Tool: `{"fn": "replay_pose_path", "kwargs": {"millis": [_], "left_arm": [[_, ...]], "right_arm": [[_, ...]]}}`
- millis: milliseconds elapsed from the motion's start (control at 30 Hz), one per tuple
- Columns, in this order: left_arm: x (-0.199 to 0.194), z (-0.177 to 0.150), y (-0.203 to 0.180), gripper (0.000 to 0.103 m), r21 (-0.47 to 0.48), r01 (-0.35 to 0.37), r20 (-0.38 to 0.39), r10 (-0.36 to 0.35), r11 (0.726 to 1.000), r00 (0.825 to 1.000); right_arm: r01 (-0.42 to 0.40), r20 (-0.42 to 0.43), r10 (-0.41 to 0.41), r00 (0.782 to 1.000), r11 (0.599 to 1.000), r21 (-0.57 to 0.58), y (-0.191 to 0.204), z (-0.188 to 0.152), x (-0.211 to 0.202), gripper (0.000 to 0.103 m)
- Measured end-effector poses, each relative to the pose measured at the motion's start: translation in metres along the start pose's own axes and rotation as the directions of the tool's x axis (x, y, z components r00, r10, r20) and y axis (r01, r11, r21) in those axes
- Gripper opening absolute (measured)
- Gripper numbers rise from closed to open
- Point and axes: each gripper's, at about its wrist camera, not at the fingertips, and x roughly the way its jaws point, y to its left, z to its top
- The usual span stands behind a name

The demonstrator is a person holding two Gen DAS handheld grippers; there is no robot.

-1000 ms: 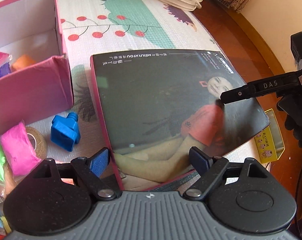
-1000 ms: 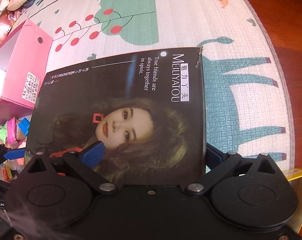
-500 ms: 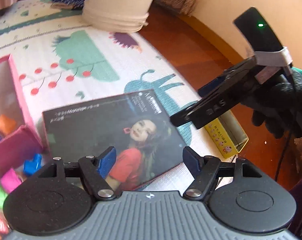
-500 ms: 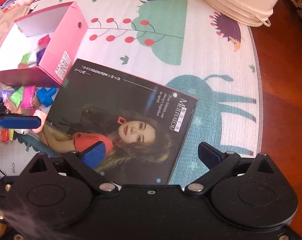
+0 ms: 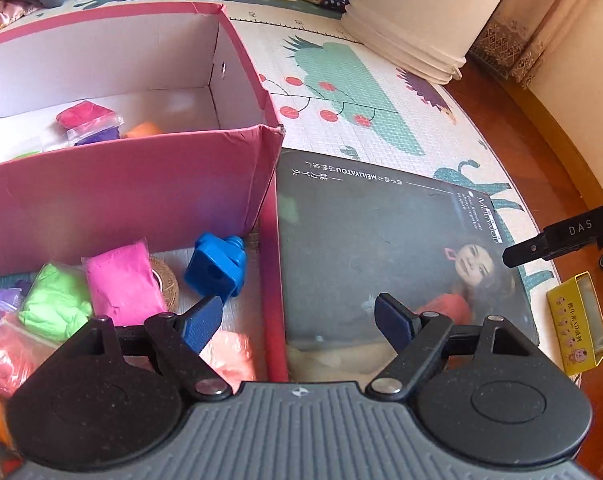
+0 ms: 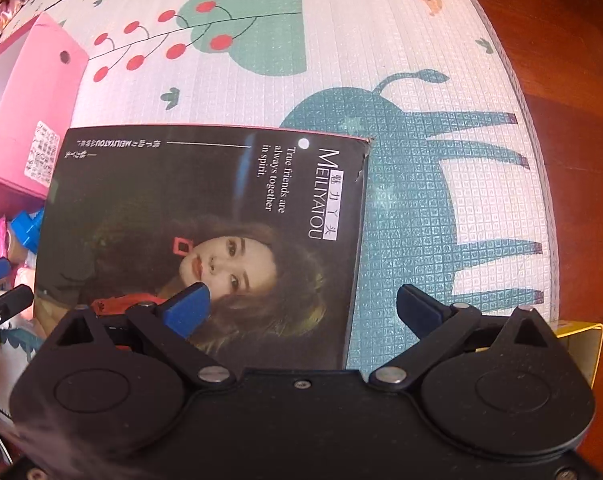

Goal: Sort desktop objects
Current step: 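Lift the black lid with both tools and carry it over the pink box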

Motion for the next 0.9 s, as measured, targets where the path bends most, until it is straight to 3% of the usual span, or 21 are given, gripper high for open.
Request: {"fn": "replay_pose_path", "kwargs": {"millis": [133,467,633,900], "left_arm": [[0.015,0.0,0.003,0.083,0.007,0.024,-0.01,-0.024,1.0,1.0],[0.036,-0.001,0.006,0.086,-0.01,0.058,-0.028,-0.058,0.998,0.998],[0.04,0.002,-0.003,0.086,-0.018,0.138,-0.075,-0.139,0.99,0.987],[0.03,0.005,-0.03,0.086,0.042,0.195,-0.109,-0.189,0.98,0.976]], "right_arm": [[-0.048,0.037,0.044,0.998,0.993,0.103,-0.015,0.003,0.017,0.102],[-0.134,0.047,0.129,0.991,0.98,0.144,-0.023,0.001,0.042,0.102],[-0.216,0.014,0.217,0.976,0.961,0.171,-0.023,-0.002,0.05,0.102],[-0.192,-0.003,0.194,0.981,0.97,0.147,-0.029,-0.012,0.028,0.103]]}}
